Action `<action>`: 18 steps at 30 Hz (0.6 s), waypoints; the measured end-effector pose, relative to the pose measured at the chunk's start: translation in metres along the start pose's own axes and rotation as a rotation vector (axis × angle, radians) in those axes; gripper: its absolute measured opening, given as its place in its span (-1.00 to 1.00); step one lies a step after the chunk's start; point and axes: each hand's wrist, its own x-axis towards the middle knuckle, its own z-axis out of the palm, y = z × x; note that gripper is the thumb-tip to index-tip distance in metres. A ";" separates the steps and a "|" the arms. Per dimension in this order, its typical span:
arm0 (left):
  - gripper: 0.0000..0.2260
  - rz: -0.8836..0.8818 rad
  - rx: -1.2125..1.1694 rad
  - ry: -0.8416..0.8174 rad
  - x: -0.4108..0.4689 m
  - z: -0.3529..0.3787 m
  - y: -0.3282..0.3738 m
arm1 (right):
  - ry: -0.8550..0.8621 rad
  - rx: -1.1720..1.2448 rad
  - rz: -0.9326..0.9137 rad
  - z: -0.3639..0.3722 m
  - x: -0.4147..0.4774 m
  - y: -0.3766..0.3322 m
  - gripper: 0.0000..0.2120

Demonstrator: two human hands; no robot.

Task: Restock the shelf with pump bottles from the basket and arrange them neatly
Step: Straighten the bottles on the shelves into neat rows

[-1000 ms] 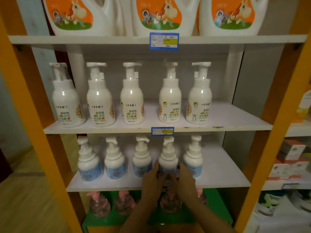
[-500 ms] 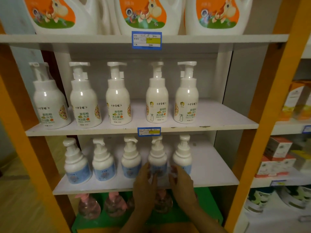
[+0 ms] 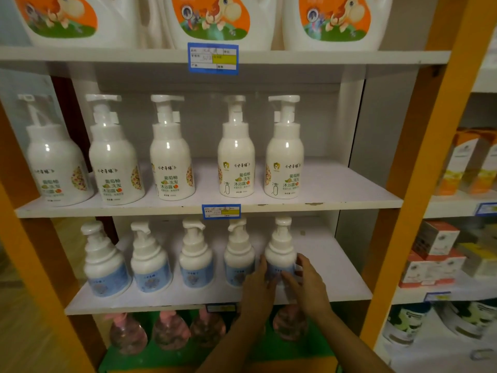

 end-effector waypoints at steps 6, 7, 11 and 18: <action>-0.54 -0.023 0.024 0.023 0.004 0.007 0.007 | -0.040 -0.052 -0.025 -0.005 0.013 0.003 -0.55; -0.54 -0.024 0.032 0.014 0.004 0.008 0.007 | -0.057 -0.054 -0.023 -0.007 0.015 0.003 -0.55; -0.50 -0.005 0.065 -0.005 0.004 0.009 0.008 | -0.075 -0.073 -0.041 -0.008 0.019 0.004 -0.54; -0.56 0.016 0.099 -0.065 -0.006 -0.010 0.013 | -0.074 -0.073 -0.060 0.001 0.010 0.006 -0.65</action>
